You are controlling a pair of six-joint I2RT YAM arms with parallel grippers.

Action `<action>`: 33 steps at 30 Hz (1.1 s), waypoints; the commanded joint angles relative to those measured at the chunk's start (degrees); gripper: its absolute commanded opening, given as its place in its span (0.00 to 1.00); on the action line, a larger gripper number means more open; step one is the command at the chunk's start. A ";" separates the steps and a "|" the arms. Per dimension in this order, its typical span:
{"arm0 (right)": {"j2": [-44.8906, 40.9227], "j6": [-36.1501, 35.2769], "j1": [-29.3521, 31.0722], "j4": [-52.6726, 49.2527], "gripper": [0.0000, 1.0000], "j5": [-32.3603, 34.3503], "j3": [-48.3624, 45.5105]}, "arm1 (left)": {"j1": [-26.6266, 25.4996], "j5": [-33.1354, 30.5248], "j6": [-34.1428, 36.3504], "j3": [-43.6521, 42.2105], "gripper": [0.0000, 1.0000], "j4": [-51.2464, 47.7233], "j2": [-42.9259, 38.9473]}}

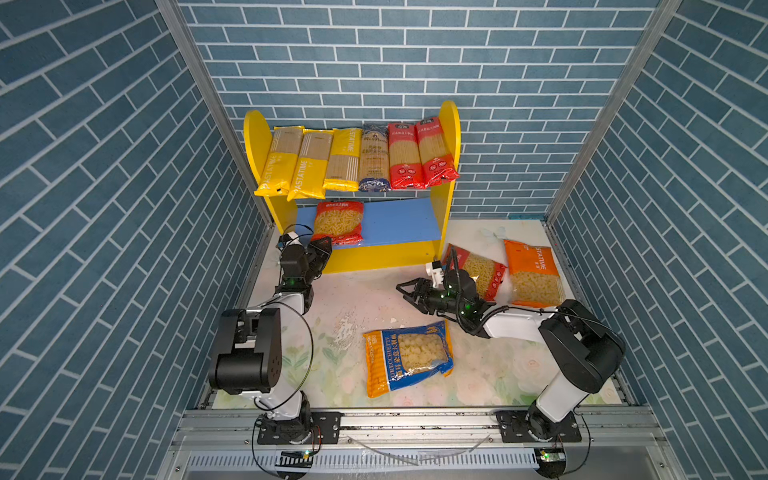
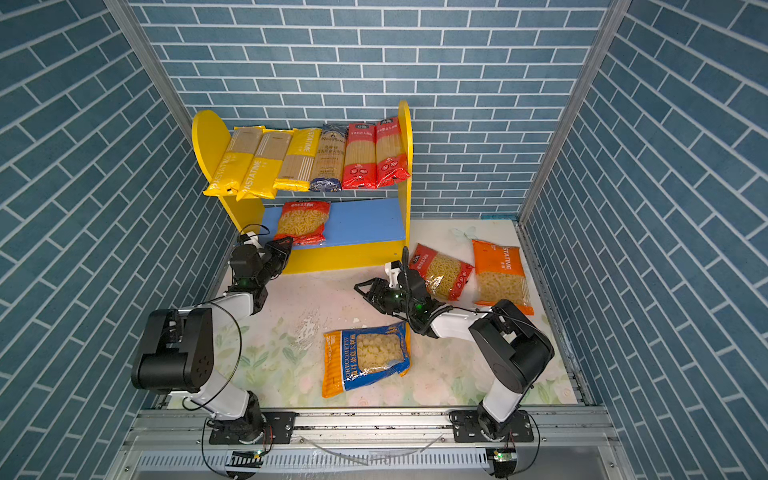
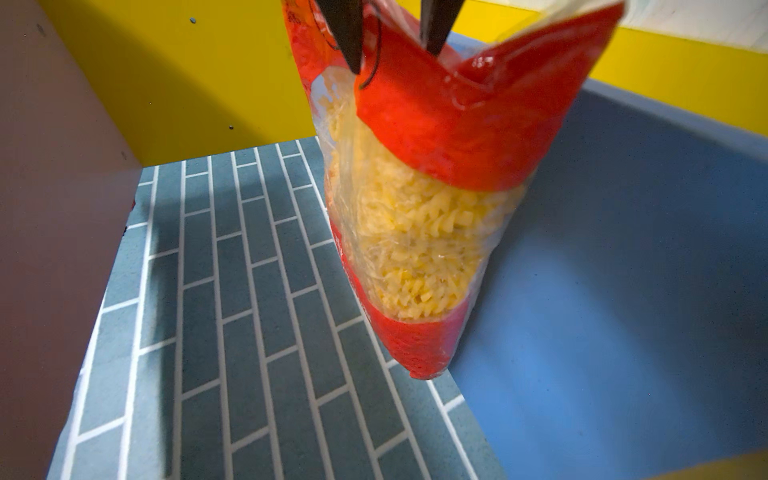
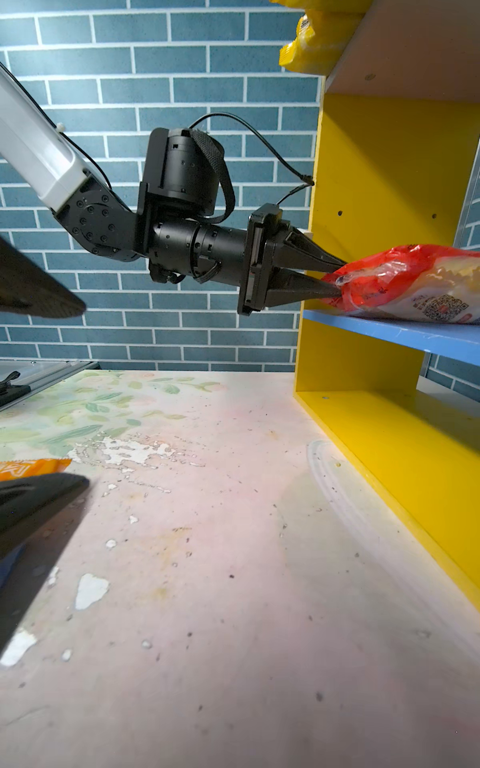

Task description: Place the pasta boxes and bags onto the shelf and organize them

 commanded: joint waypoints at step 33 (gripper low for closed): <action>-10.87 -4.77 0.50 -6.54 0.59 3.70 -4.22 | -7.61 -36.80 12.87 -2.95 0.00 13.25 0.23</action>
